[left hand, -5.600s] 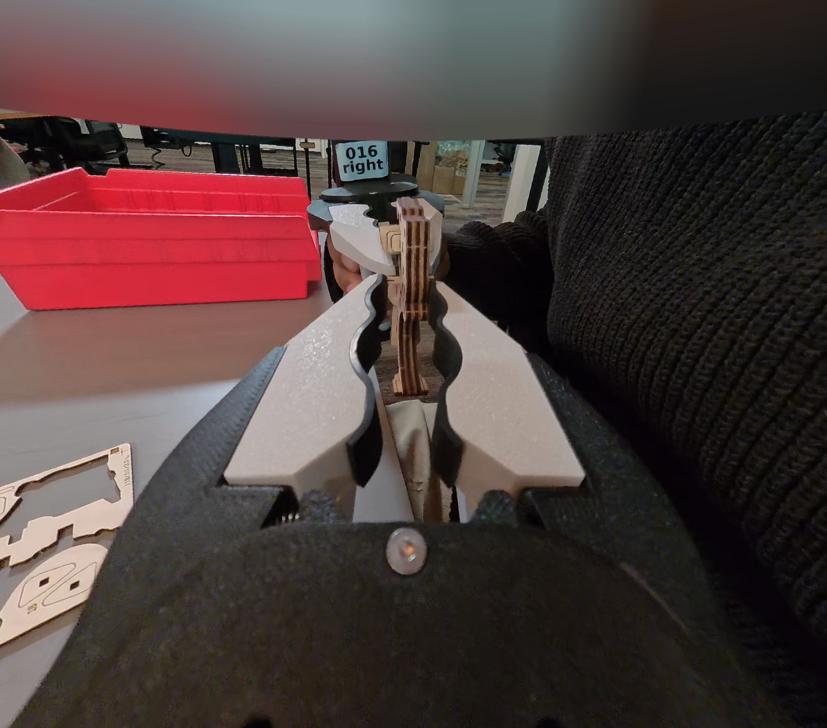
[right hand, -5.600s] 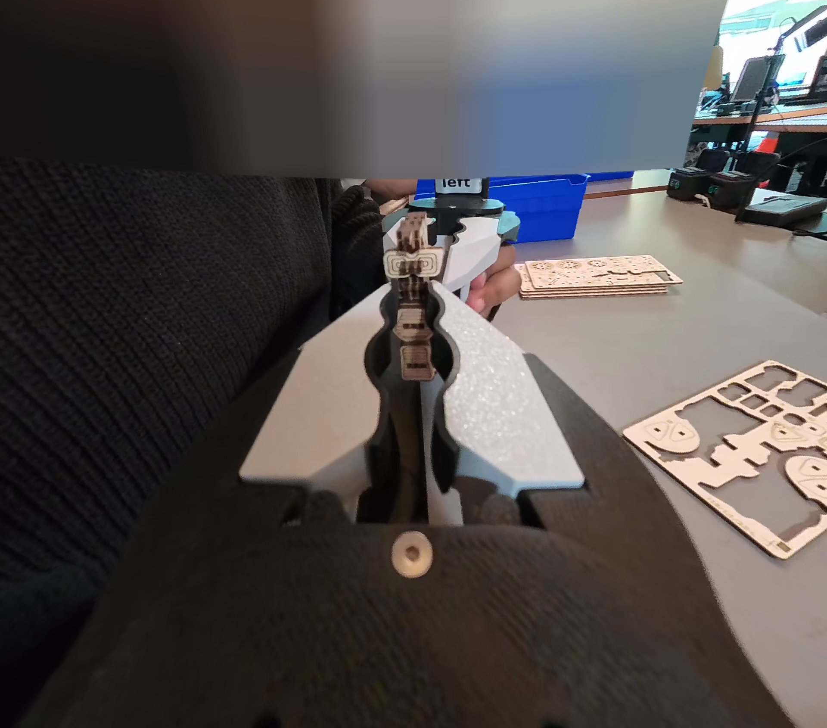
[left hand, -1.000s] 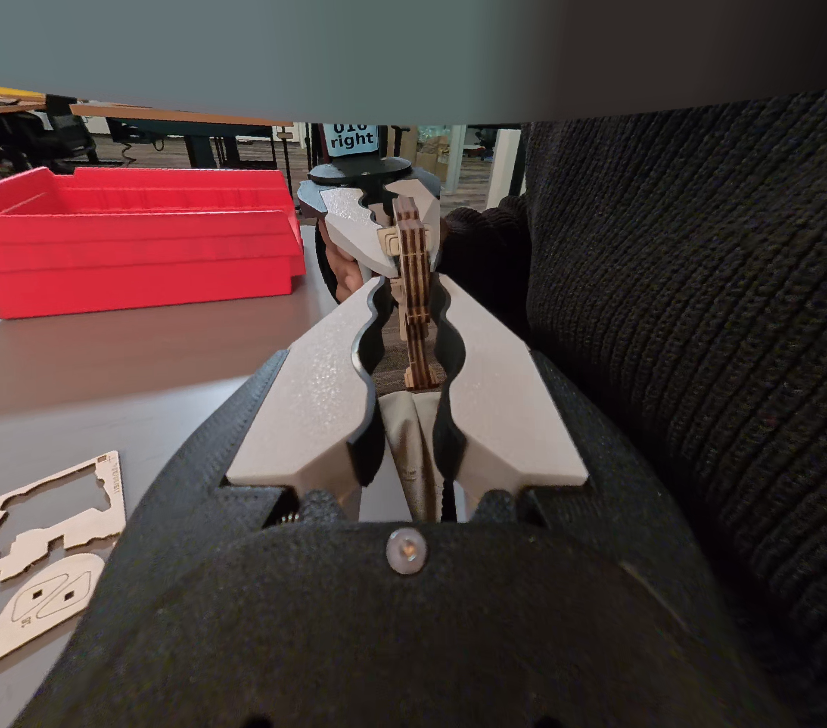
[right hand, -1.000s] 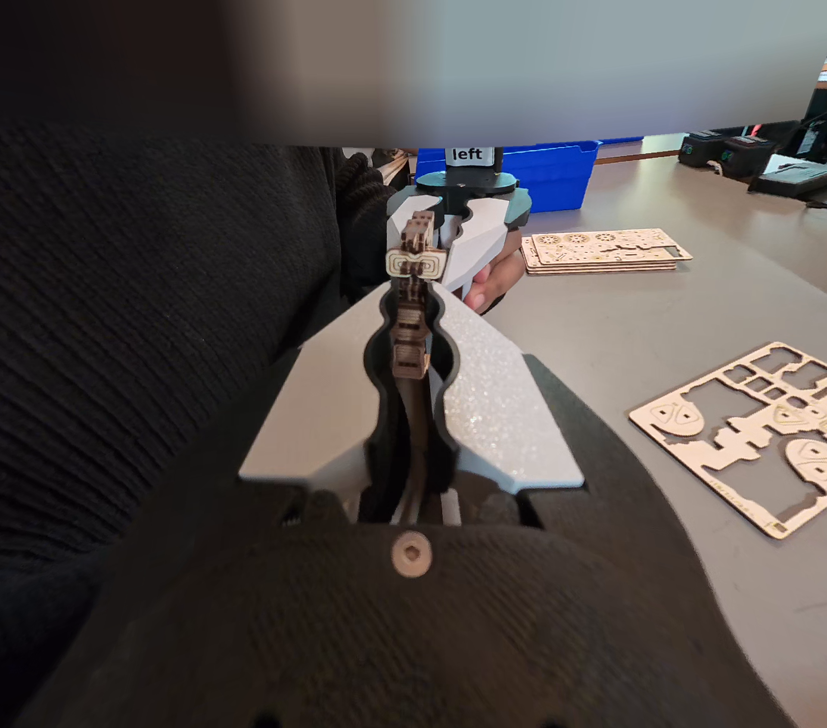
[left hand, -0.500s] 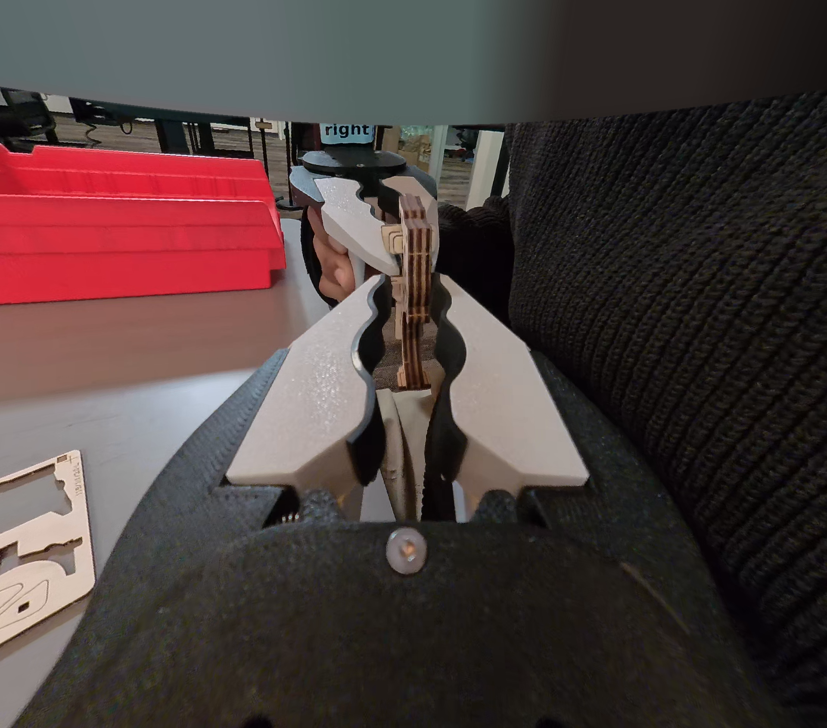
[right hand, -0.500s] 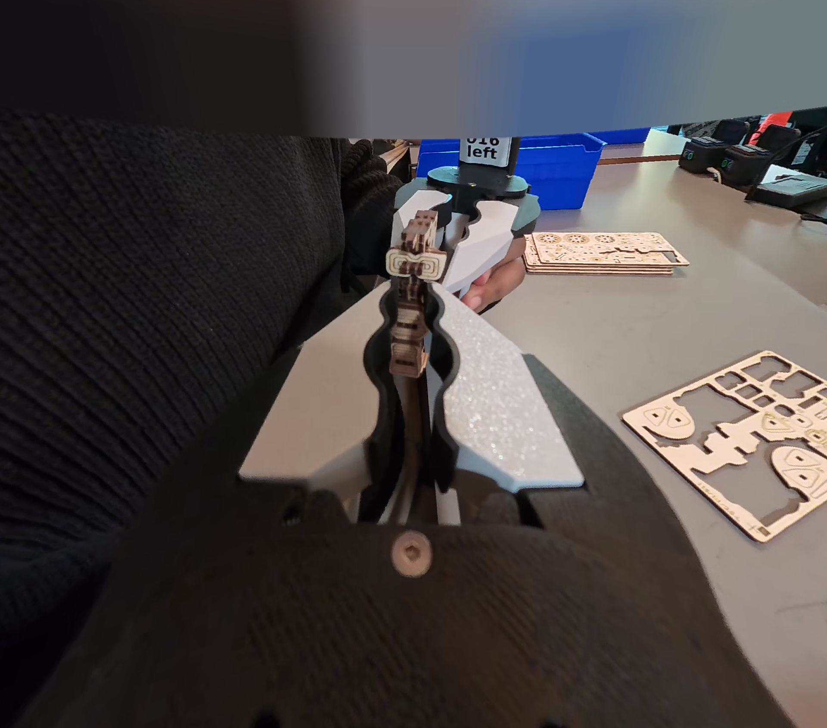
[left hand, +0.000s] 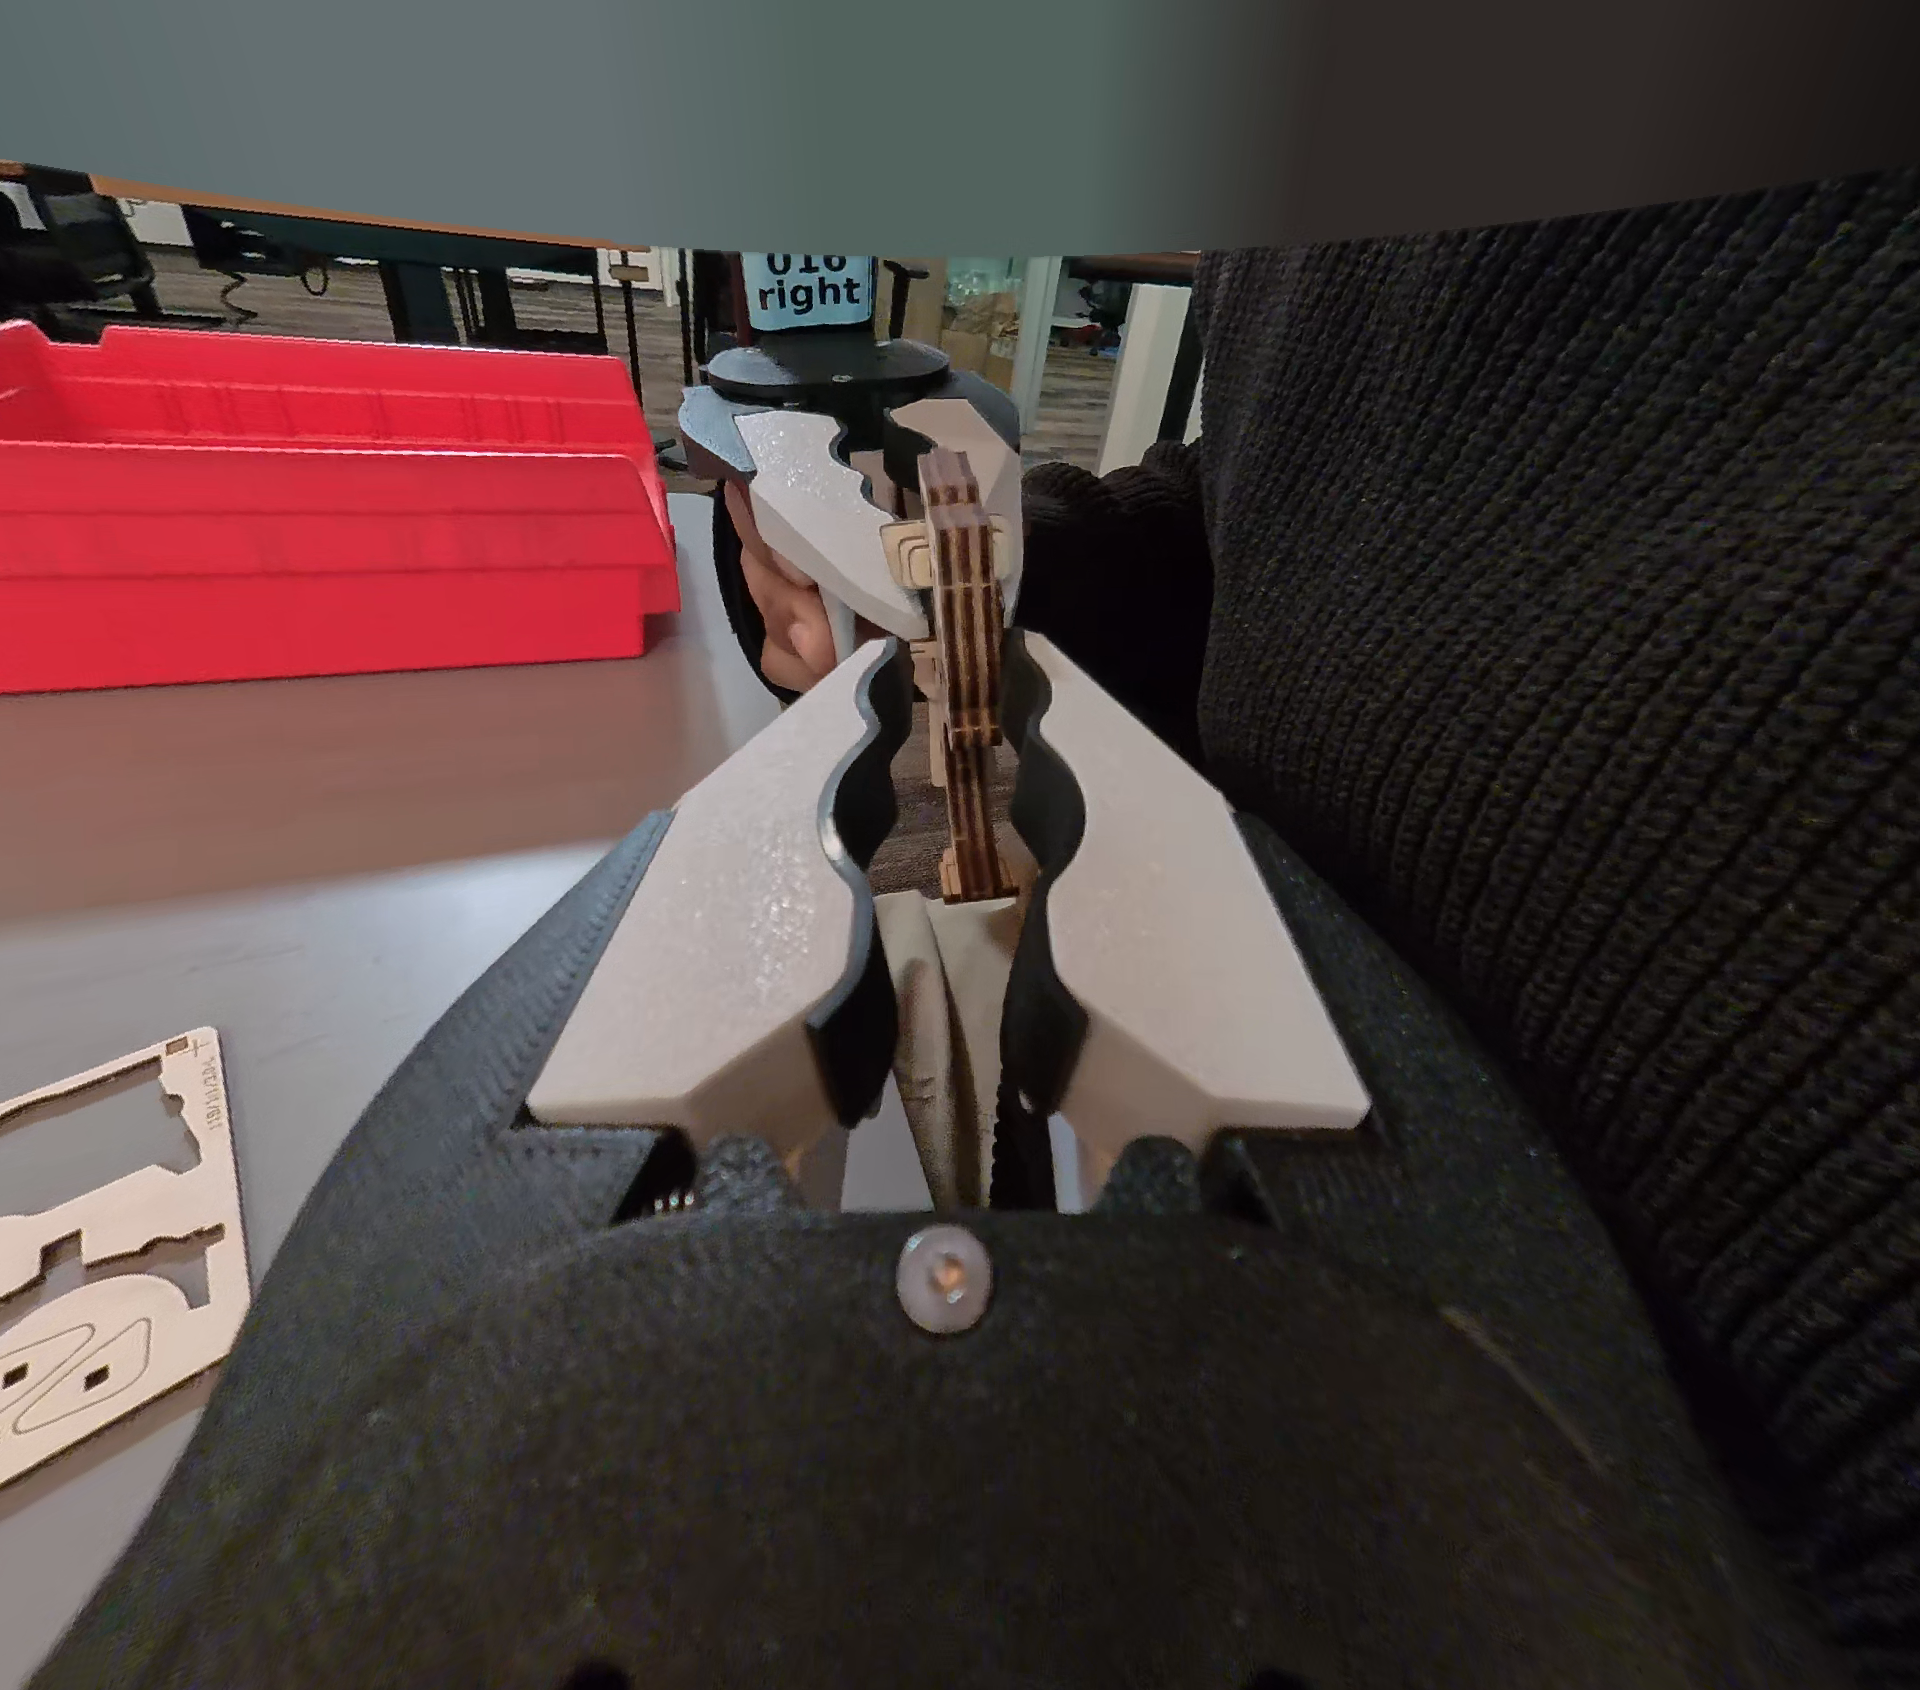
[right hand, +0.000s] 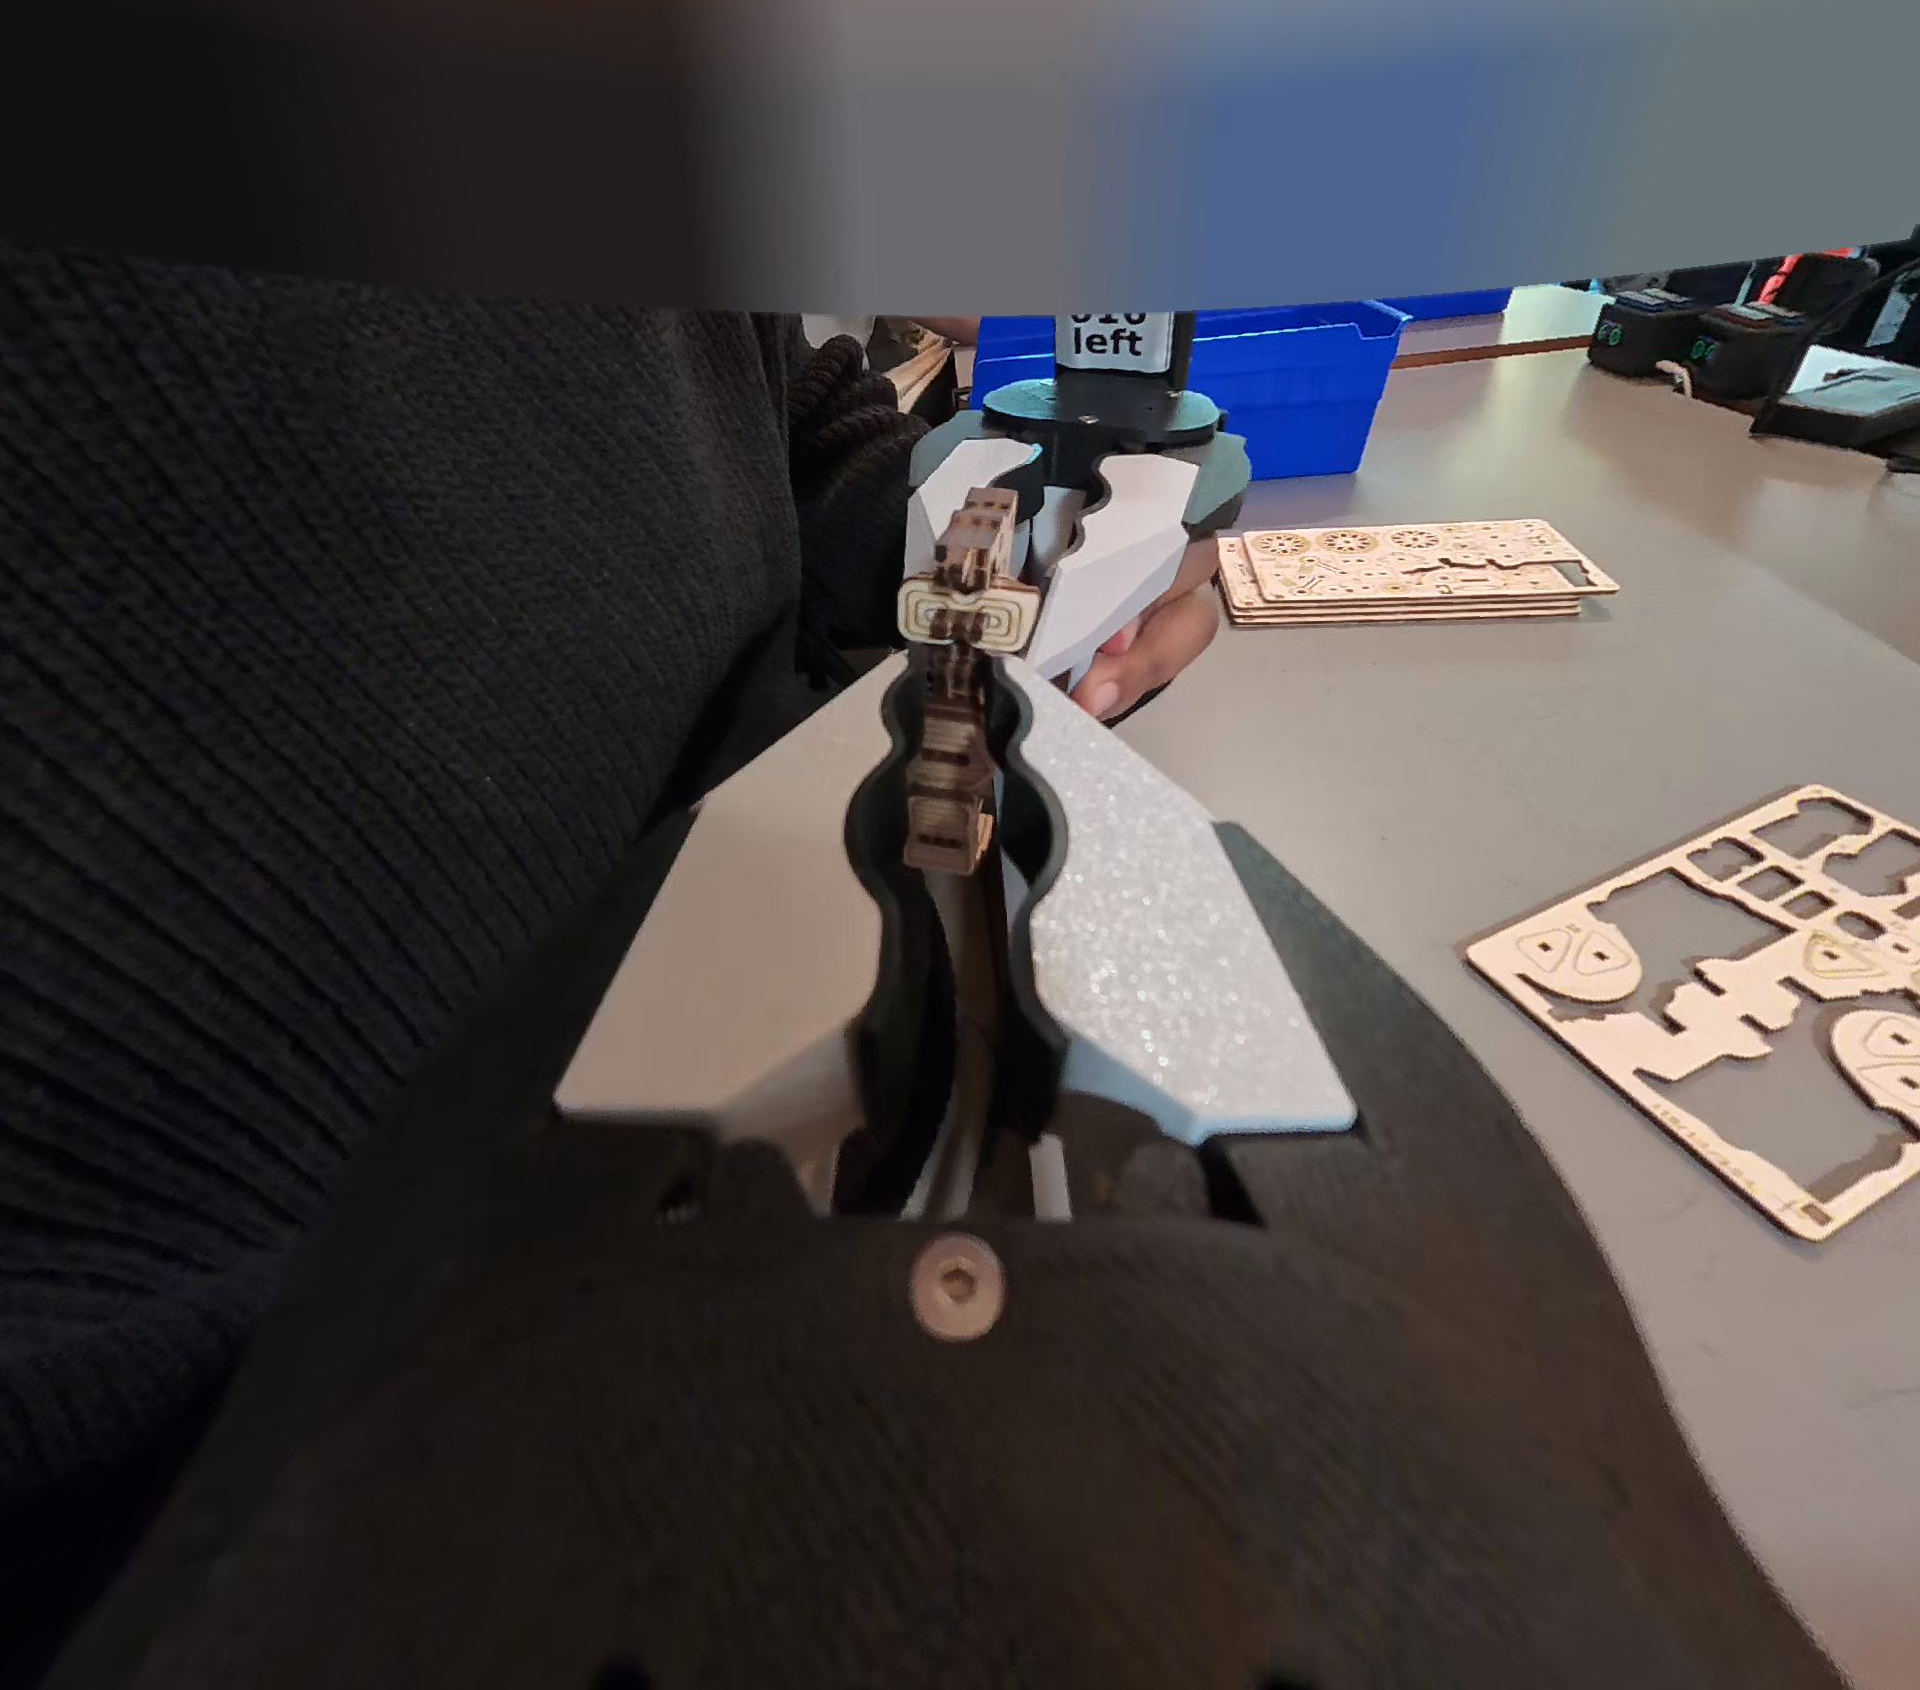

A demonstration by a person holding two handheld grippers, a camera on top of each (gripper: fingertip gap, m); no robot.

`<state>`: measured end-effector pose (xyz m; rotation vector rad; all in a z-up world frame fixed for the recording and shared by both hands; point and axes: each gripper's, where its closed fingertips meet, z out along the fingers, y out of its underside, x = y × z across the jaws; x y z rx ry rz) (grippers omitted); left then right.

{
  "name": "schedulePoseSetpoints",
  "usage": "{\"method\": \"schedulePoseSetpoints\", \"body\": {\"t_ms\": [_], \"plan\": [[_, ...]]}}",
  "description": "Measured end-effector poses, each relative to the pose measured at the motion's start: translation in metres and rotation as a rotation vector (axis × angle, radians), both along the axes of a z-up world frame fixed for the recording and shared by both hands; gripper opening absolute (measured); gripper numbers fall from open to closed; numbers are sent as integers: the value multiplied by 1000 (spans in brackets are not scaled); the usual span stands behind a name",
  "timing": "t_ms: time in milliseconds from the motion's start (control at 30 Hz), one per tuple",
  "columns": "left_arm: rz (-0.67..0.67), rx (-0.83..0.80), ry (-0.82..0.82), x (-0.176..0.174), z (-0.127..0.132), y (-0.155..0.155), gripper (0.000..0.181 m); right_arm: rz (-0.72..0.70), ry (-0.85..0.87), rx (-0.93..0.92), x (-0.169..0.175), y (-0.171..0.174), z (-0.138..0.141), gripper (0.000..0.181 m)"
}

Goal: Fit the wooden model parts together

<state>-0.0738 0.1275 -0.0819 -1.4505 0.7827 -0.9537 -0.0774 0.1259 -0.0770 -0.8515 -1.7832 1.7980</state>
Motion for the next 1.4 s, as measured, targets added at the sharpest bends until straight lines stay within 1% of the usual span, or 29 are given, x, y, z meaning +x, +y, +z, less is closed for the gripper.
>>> {"method": "schedulePoseSetpoints", "body": {"t_ms": [300, 433, 567, 733, 867, 1067, 1400], "plan": [[45, -44, 3, -7, -5, 10, 17, -20, -66, -115, -7, 10, -4, 11], [44, -46, 0, -7, -4, 10, 18, -13, -77, -150, -8, 11, -3, 11], [39, -54, -55, -6, 2, 10, 19, 6, -70, -214, -7, 12, 3, 11], [83, -21, -82, -8, 4, 13, 18, -1, -70, -253, -10, 15, 4, 10], [87, -17, -92, -9, 3, 13, 18, -17, -53, -225, -9, 16, 4, 10], [107, -19, -87, -11, -1, 17, 24, -34, -22, -221, -8, 19, 9, 10], [126, 16, -83, -11, 2, 12, 24, -29, 14, -184, -8, 13, 12, 10]]}}
